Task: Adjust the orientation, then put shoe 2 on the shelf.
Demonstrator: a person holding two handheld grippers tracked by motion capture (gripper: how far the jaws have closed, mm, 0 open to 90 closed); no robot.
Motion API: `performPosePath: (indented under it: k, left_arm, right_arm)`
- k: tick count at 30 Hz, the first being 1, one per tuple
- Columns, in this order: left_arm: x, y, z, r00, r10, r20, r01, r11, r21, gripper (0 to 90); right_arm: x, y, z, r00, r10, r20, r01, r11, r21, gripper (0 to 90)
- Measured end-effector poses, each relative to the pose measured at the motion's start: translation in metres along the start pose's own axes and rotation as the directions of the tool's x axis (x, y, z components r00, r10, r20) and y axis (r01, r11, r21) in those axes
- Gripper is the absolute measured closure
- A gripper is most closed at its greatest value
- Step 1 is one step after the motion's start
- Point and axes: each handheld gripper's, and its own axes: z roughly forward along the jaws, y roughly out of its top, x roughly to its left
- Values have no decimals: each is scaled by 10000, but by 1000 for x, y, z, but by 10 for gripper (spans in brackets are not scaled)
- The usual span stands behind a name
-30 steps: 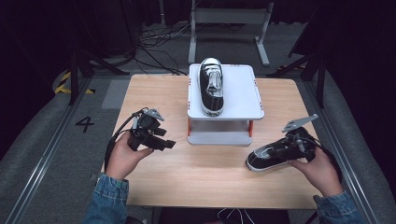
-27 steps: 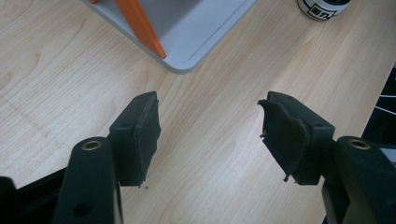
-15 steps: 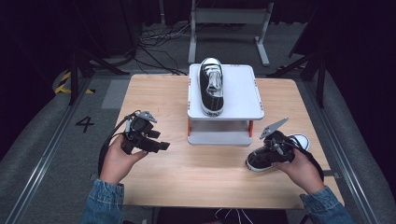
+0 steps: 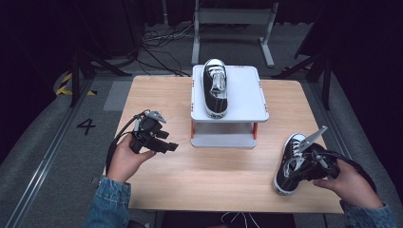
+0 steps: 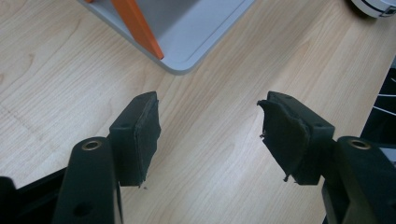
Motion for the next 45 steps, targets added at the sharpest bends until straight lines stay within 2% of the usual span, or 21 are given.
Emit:
performPosePath:
  k: [1, 3, 5, 8, 15, 17, 19, 22, 24, 28, 29, 30, 31, 36, 37, 38, 39, 40, 41, 43, 45]
  left_arm:
    - [0, 1, 1, 10000, -29, 1, 29, 10000, -29, 372]
    - [0, 4, 4, 10000, -2, 53, 1, 10000, 25, 372]
    - [-1, 6, 7, 9999, 116, 78, -117, 9998, 135, 371]
    - [-1, 7, 10, 9998, 20, 209, -23, 9999, 150, 370]
    - [2, 5, 10, 9998, 20, 216, -24, 9998, 194, 367]
    - [2, 5, 9, 9998, -24, 189, 22, 9999, 104, 367]
    - [2, 4, 8, 9998, 12, 198, -14, 10000, 95, 367]
    - [2, 4, 8, 9999, -20, 162, 18, 9999, 132, 367]
    - [2, 4, 8, 9999, -38, 168, 35, 9999, 138, 367]
    - [1, 1, 6, 9999, -73, 145, 72, 9999, 84, 368]
    - [1, 1, 6, 9999, -73, 145, 72, 9999, 84, 369]
    - [2, 0, 5, 9999, -74, 94, 73, 9999, 96, 369]
    - [3, 0, 5, 9999, -141, 87, 140, 9999, 55, 369]
    - [2, -2, 4, 9998, -171, 78, 170, 9998, 115, 370]
    - [2, -2, 4, 9998, -166, 68, 165, 9998, 79, 370]
    - [2, -2, 4, 9998, -169, 70, 169, 9998, 85, 370]
    - [2, -2, 4, 9998, -169, 70, 169, 9998, 85, 370]
    - [2, -3, 3, 9999, -143, 58, 142, 9999, 98, 370]
    - [2, -3, 3, 9999, -161, 42, 161, 9998, 84, 370]
    - [3, -4, 1, 9997, -245, 43, 245, 9997, 50, 372]
    - [4, -5, 0, 9997, -255, 17, 255, 9997, -14, 372]
  right_arm:
    - [-2, -5, -2, 9996, 232, -154, -232, 9997, -7, 793]
    - [-6, -12, -11, 9961, 773, 431, -757, 9964, -382, 631]
    - [-12, -17, -21, 9847, 1316, 1146, -1181, 9860, -1176, 519]
    - [-21, -23, -22, 9586, 1511, 2415, -1080, 9772, -1825, 375]
    - [-32, -16, 0, 9568, 1250, 2626, -884, 9852, -1469, 342]
    - [-36, -13, 6, 9457, 1233, 3008, -892, 9882, -1247, 339]
    - [-38, -13, 10, 9410, 1043, 3219, -737, 9916, -1059, 332]
    - [-44, -13, 15, 9236, 1056, 3686, -751, 9925, -962, 337]
    - [-52, -13, 26, 9269, 1204, 3554, -977, 9919, -812, 324]
    - [-62, -15, 29, 9328, 1580, 3239, -1185, 9833, -1382, 369]
    - [-65, -16, 24, 9317, 1957, 3060, -1500, 9746, -1665, 439]
    - [-65, -16, 24, 9317, 1957, 3060, -1500, 9746, -1665, 439]
    - [-68, -17, 22, 9292, 2340, 2859, -1866, 9651, -1837, 471]
    - [-71, -18, 14, 9245, 2998, 2354, -2514, 9438, -2147, 667]
    - [-70, -18, 11, 9191, 3186, 2317, -2648, 9351, -2355, 699]
    - [-70, -19, 7, 9082, 3414, 2419, -2765, 9236, -2654, 736]
    - [-70, -19, 7, 9082, 3414, 2419, -2765, 9236, -2654, 736]
    - [-70, -19, 3, 8995, 3554, 2543, -2836, 9174, -2791, 749]
    - [-70, -19, 3, 8995, 3554, 2543, -2836, 9174, -2791, 749]
    - [-70, -19, -2, 8899, 3697, 2671, -2872, 9091, -3017, 758]
    - [-71, -18, -7, 8877, 3738, 2689, -2878, 9063, -3096, 759]
